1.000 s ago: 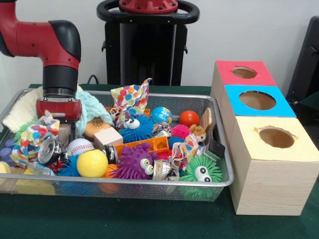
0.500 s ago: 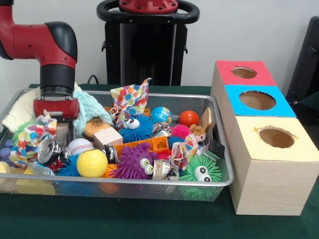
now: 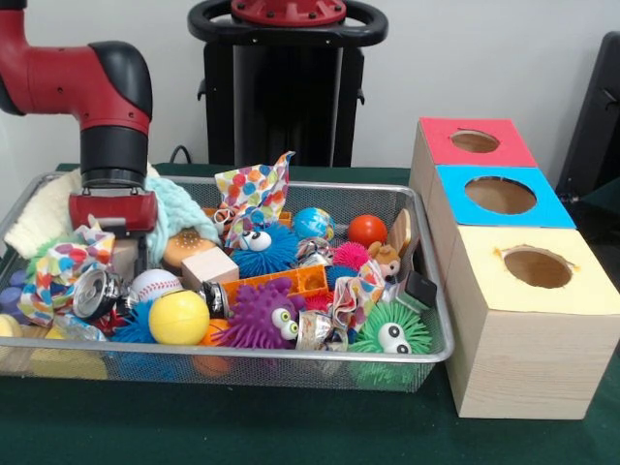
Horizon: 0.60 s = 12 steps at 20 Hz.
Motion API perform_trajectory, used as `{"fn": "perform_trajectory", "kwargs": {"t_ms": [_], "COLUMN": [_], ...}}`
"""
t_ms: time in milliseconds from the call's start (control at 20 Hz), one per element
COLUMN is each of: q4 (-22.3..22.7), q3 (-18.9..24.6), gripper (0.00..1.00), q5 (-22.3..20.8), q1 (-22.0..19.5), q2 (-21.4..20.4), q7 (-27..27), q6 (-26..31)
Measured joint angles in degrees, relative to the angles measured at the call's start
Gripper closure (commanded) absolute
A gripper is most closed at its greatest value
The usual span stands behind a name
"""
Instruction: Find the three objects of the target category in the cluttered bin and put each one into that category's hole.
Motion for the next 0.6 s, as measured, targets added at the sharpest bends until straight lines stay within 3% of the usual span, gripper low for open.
{"fn": "perform_trajectory", "kwargs": {"t_ms": [250,600], "q4": [-0.36,-0.69], "q3": [-0.04,1.96], "gripper": [0.0,0.0], "q5": [-0.73,-0.83], "q1": [1.23,2.59], "q2": [-0.9,-3.36], "q7": [0.0,0.0], "q6": [2.99,13.87]}}
